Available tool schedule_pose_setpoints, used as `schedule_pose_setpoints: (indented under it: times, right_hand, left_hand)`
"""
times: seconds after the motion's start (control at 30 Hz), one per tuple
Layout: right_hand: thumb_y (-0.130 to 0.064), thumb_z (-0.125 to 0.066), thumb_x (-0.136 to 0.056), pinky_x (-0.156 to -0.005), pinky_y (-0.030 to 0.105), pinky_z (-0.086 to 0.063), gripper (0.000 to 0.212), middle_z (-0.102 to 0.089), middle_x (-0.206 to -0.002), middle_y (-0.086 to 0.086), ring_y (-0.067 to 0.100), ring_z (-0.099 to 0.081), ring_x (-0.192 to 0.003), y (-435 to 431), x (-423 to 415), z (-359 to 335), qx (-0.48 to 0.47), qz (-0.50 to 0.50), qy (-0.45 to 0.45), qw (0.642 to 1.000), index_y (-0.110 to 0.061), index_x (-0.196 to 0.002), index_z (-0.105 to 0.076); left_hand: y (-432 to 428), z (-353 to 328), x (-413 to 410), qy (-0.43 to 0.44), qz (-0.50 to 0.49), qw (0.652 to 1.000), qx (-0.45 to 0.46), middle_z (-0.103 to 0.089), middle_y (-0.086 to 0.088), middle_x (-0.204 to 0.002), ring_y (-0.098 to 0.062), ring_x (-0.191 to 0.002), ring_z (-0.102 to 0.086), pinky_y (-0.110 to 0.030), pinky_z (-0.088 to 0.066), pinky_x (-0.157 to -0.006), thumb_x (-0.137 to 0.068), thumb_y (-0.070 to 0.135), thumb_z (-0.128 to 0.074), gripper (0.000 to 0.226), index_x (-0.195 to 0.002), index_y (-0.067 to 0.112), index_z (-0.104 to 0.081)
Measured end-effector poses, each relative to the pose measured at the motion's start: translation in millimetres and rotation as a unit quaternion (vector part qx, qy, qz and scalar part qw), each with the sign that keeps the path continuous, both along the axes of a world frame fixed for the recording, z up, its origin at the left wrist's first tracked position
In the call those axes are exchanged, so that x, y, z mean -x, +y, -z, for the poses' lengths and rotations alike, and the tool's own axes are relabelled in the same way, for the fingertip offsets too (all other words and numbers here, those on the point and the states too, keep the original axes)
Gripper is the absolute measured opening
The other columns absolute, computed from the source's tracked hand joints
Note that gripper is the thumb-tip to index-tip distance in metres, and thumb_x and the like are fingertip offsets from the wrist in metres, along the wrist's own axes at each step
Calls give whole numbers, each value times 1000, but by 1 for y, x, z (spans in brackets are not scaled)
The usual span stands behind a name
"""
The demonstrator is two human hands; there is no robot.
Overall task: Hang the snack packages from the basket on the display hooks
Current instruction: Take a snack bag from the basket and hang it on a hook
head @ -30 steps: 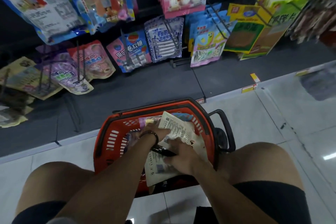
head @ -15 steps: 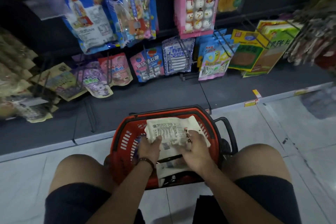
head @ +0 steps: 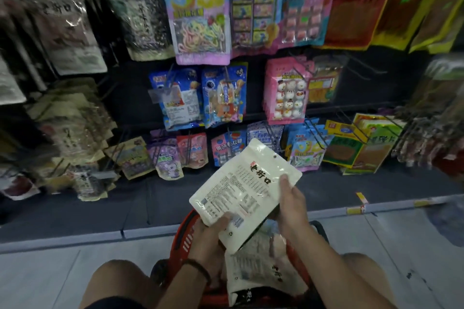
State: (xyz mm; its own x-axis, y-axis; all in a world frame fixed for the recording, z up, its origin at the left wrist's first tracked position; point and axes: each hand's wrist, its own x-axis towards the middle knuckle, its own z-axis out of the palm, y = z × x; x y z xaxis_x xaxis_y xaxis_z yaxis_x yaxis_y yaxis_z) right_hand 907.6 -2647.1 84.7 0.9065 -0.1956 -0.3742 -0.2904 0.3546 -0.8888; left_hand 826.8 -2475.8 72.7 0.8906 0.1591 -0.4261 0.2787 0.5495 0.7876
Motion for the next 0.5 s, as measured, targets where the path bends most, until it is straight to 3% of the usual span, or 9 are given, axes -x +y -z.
schedule_pose_setpoints:
  times: [0.1,0.17,0.23,0.27,0.37,0.5]
  right_hand:
    - [-44,-59,-106,-95,58,-61,37,-82,-107,13,34,-78,-99,0,-18,-46,-20,-45,-18,999,-11,-115,-73]
    - [-45,-60,-105,-95,57,-61,39,-81,-111,15,36,-77,-102,0,-27,-74,-37,-85,-37,995,-11,-119,-73]
    - [-43,-61,-105,-93,58,-61,40,-81,-111,17,37,-78,-103,2,-37,-100,-29,-126,-59,990,-8,-118,-75]
    - [-41,-60,-106,-93,57,-61,39,-81,-110,18,38,-78,-103,3,-40,-111,-17,-151,-75,986,-6,-116,-75]
    - [-37,-60,-106,-93,56,-62,39,-80,-110,21,38,-78,-103,8,-43,-144,22,-221,-111,969,-3,-117,-75]
    - [-34,-57,-108,-87,49,-65,38,-80,-108,21,37,-79,-99,7,-45,-155,72,-274,-146,948,-2,-113,-76]
  left_hand:
    - [8,-28,-6,-30,25,999,-10,-75,-18,-123,-41,-111,-72,-62,-50,-98,-86,22,-76,51,-134,11,-64]
    - [16,-45,-14,-24,15,998,-56,-72,-20,-127,-42,-113,-69,-63,-45,-99,-81,34,-87,74,-143,13,-52]
    - [25,-70,-23,-13,-20,990,-139,-60,-14,-141,-37,-120,-67,-61,-53,-101,-67,47,-96,102,-146,36,-33]
    - [30,-82,-27,-27,-30,980,-195,-53,-8,-147,-32,-126,-63,-58,-54,-103,-62,55,-96,104,-142,46,-31]
    - [47,-125,-41,-116,-11,943,-312,-57,10,-145,-17,-132,-58,-48,-54,-107,-76,52,-86,74,-140,37,-51]
    - [50,-157,-67,-181,13,928,-326,-79,-2,-116,-19,-104,-77,-36,-65,-83,-99,28,-68,25,-122,21,-69]
